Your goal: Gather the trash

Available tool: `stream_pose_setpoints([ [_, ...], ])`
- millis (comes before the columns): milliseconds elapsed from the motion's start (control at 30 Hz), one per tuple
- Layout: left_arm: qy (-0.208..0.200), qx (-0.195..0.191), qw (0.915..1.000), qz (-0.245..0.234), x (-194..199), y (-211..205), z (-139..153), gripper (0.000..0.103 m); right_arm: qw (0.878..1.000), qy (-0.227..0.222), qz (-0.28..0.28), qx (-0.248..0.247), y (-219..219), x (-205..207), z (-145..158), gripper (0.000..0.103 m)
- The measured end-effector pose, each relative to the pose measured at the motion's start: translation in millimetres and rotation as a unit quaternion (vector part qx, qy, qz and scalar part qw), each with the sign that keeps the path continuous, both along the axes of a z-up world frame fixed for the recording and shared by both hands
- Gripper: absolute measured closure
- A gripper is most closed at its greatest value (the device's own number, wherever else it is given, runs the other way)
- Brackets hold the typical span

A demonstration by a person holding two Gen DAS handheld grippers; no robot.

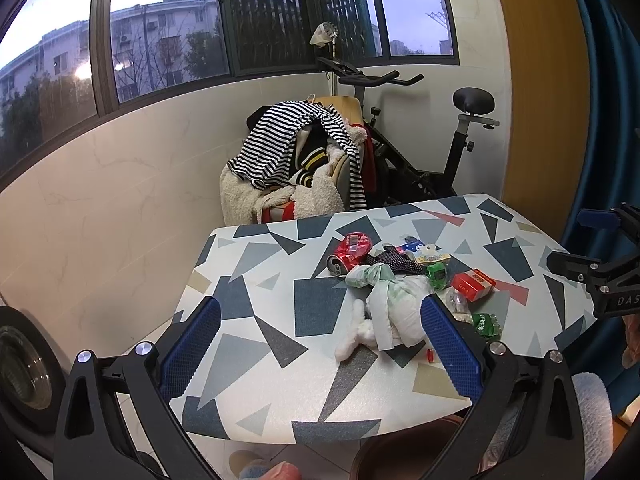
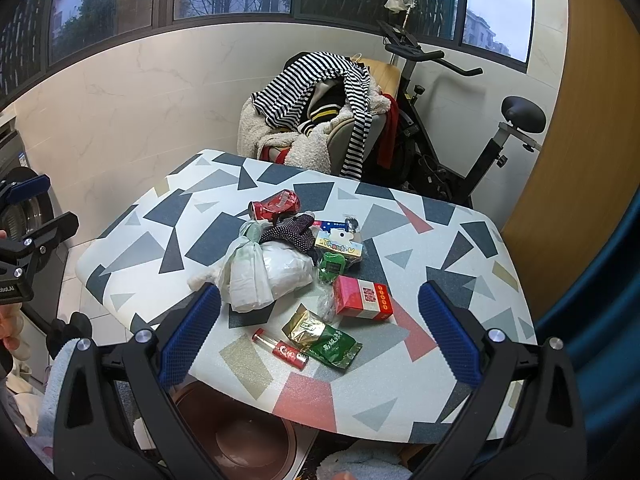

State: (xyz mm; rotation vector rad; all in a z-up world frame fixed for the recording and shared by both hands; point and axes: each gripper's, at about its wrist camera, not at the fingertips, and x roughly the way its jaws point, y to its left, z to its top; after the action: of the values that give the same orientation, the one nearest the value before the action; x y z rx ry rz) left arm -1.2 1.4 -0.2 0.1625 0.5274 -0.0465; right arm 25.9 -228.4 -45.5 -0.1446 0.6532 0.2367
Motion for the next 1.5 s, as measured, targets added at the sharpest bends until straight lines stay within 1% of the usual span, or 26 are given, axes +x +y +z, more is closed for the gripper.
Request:
stream_pose_setpoints([
  [433, 0.002, 0.0, 1.0, -0.001, -1, 3, -6, 0.005, 1.0, 0.001, 0.0, -0.001, 0, 0, -2, 0.006],
  [600, 0.004, 0.0, 1.0, -0.002, -6, 7, -15, 0.005, 1.0, 0.002, -0.001, 0.0, -1, 0, -5, 0.006],
  [633, 0.006, 0.001, 1.0, -0.001, -1, 5, -29, 0.005, 1.0, 0.002, -0.001, 0.0, -1, 0, -5, 0.006],
  [733, 0.006, 0.0, 1.0, 0.0, -2, 5, -31, 0.005, 1.0, 0.002, -0.001, 0.0, -2, 0, -5, 0.006],
  [867, 0.006, 0.001, 1.0, -0.001, -1, 4, -28, 0.005, 1.0, 0.002, -0.001, -0.001, -2, 0, -6, 0.006],
  [900, 0.006, 0.001, 1.0, -0.002, -2, 5, -32, 0.005, 1.0, 0.003, -0.001, -0.001, -2, 0, -6, 0.006],
  [967, 0.007, 0.001, 1.0, -0.001, -1, 4, -28, 0.005, 1.0, 0.003, -0.001, -0.001, -3, 0, -7, 0.006],
  [1033, 0.009, 0.002, 1.0, -0.002, -1, 3, -29, 0.005, 1.0, 0.004, -0.001, -0.002, -6, -1, -13, 0.006],
  [1300, 0.011, 0.003, 0.9999, -0.003, 0, 0, -29, 0.005, 1.0, 0.004, -0.001, -0.002, -5, 0, -11, 0.006],
  [1400, 0.018, 0.001, 0.9998, -0.001, 0, 0, -29, 0.005, 1.0, 0.005, -0.001, -0.002, -6, -2, -10, 0.006],
  [1500, 0.026, -0.003, 0.9996, 0.003, 4, 2, -32, 0.005, 1.0, 0.007, 0.002, -0.004, -10, -3, -18, 0.006],
])
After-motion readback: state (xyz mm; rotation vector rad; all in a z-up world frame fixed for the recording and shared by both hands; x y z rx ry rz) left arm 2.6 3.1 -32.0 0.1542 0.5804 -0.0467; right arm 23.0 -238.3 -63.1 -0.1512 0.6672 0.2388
